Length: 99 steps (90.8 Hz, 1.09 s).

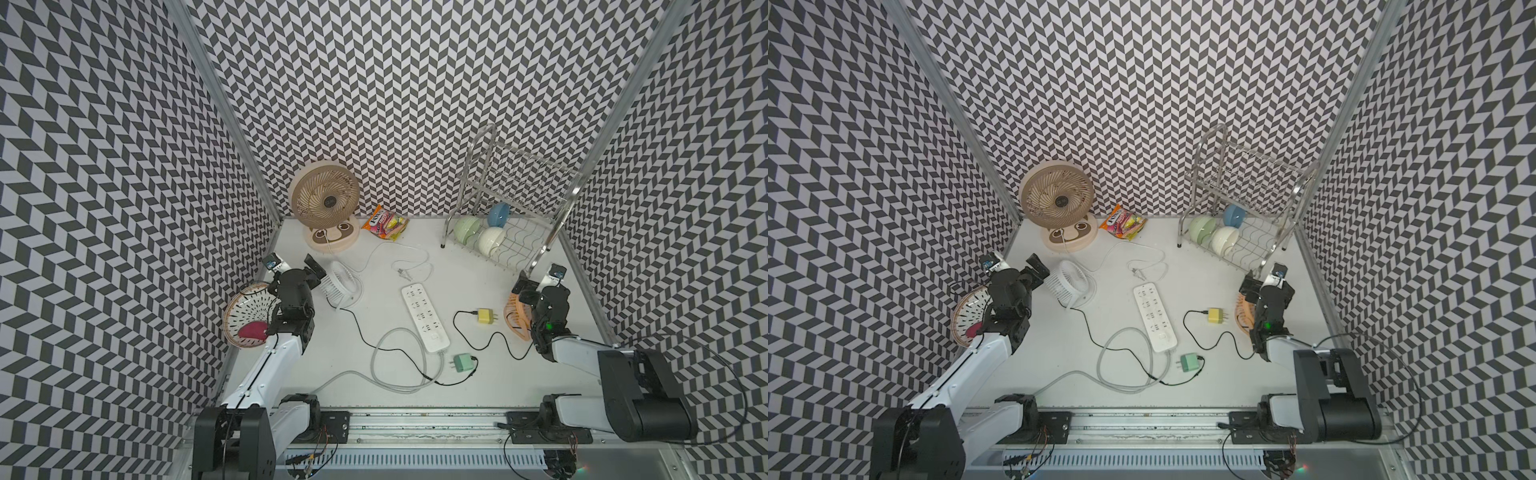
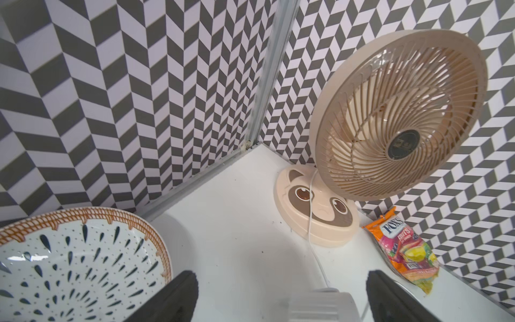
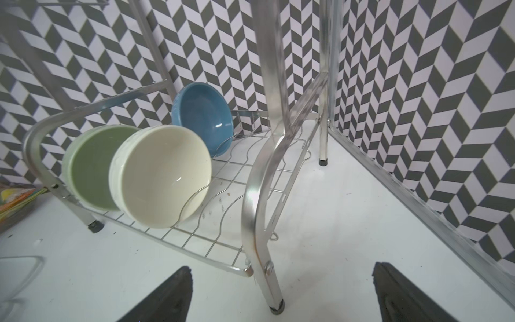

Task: Unplug the desk fan from the power strip
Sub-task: Reset both arms

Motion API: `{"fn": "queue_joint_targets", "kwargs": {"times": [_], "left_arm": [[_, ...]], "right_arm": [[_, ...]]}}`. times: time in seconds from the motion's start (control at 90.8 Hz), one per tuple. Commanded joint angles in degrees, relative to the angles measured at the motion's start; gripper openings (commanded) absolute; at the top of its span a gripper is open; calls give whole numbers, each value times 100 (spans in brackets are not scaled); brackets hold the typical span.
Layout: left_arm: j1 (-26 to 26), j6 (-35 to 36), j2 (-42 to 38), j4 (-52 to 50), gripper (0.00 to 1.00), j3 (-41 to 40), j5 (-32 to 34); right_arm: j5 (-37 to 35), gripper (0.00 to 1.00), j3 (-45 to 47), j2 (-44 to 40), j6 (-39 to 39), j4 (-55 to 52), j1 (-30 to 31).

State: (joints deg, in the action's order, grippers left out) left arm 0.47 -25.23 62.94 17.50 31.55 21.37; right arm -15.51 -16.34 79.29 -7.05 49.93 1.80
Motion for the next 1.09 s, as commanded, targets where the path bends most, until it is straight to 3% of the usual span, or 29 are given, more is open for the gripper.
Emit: {"fn": "queue_joint_targets", "kwargs": {"times": [0.0,0.077,0.154,0.253,0.364,0.452,0.518,0.617,0.727,0.815,0.958,1.08], "left_arm": [[96,649,338,930,100,-180,-106],[98,877,681,1436,100,-342,-33],[83,1143,1043,2086,100,-471,-35],[5,1630,1487,3101,100,-700,12],[-82,2013,1728,4019,100,-842,-312],[-189,2384,2058,5163,100,-1070,-655],[-213,2398,2522,5771,100,-1166,-752],[-298,2086,2861,5893,100,-1147,-674],[-617,2480,2974,6084,100,-1118,-474],[-759,2561,2379,5537,100,-1087,-296],[-767,2257,1061,3547,100,-1121,57],[-754,2314,1032,4249,100,-1773,359]], "right_arm": [[580,100,200,419,498,1831,47],[626,100,721,1114,578,3547,64],[497,100,496,667,446,2277,49],[306,100,644,1023,442,3204,70],[295,100,420,723,395,2141,75],[285,100,507,897,416,2728,73],[282,100,450,853,401,2544,71],[268,100,412,797,379,2347,68],[292,100,410,763,397,2186,74],[284,100,413,789,395,2264,74],[290,100,412,766,397,2204,74],[289,100,412,764,401,2211,72]]}}
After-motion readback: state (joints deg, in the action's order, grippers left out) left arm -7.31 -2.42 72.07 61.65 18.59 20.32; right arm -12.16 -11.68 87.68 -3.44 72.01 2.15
